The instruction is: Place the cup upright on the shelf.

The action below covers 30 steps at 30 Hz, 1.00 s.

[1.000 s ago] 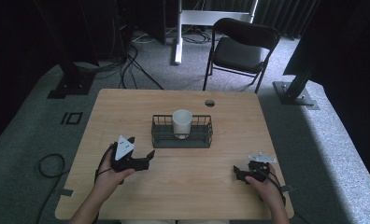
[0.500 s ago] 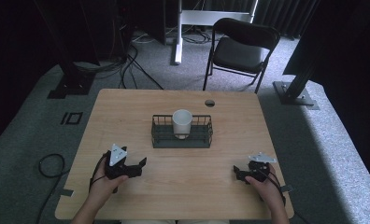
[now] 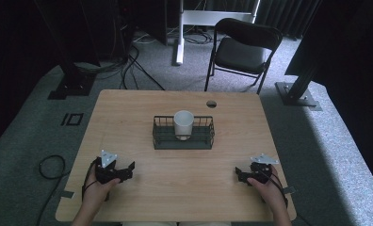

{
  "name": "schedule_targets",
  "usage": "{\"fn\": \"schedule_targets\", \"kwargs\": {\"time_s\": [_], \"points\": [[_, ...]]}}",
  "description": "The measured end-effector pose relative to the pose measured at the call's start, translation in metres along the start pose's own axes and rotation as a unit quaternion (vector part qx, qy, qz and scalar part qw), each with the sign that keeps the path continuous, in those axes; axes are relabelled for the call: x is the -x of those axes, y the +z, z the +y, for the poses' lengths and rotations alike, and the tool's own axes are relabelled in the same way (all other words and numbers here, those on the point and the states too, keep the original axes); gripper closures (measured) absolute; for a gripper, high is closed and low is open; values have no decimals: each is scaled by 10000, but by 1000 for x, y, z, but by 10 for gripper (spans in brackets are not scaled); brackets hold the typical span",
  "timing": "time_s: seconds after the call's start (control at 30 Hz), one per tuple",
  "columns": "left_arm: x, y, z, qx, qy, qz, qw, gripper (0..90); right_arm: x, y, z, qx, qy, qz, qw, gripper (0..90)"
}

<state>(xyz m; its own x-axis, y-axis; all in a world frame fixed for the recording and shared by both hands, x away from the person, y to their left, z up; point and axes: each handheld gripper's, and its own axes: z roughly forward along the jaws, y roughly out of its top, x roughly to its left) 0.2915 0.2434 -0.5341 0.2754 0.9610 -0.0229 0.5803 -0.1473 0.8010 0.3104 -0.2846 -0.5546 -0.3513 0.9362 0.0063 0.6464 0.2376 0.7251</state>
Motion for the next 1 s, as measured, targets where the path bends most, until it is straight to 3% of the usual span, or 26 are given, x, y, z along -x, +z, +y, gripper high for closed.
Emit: {"fn": "schedule_targets", "kwargs": {"time_s": [0.3, 0.6, 0.83, 1.0], "points": [[-14, -2, -9, -138, -231, 396, 9989, 78, 0, 0, 0, 0, 1, 1, 10000, 110], [-29, -5, -16, -333, -564, 971, 9931, 78, 0, 0, 0, 0, 1, -1, 10000, 110], [-35, -9, -22, -327, -756, 1194, 9894, 78, 0, 0, 0, 0, 2, 1, 10000, 110], [-37, -7, -24, -468, -851, 1151, 9886, 78, 0, 0, 0, 0, 1, 1, 10000, 110]]}}
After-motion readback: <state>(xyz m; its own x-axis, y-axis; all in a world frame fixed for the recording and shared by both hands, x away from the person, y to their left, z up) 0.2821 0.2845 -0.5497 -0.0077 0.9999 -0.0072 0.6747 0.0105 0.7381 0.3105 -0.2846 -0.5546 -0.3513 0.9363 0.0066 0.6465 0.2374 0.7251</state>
